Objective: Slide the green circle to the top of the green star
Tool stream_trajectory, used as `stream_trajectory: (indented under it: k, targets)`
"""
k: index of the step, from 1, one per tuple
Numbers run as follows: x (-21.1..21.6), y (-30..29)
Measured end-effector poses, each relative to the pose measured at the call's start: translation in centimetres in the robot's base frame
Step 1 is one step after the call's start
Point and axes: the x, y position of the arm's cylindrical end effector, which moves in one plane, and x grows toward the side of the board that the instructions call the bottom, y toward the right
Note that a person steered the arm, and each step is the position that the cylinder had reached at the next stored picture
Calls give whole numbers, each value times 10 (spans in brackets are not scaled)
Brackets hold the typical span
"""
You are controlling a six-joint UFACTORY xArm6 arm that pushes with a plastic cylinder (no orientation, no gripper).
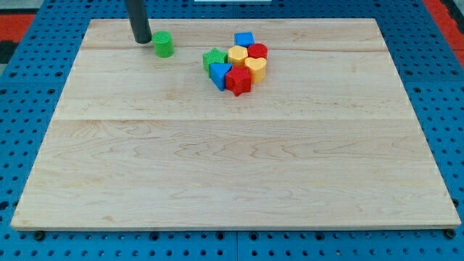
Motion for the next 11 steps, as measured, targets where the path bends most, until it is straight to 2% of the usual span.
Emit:
stream_trajectory:
  k: [1,2,3,4,5,7,8,9,11]
  targets:
    - [0,45]
    - [0,53]
    - [4,11]
    - [27,-3]
    - [40,20]
    - [40,79]
    - [40,77]
    - [26,49]
    - [24,78]
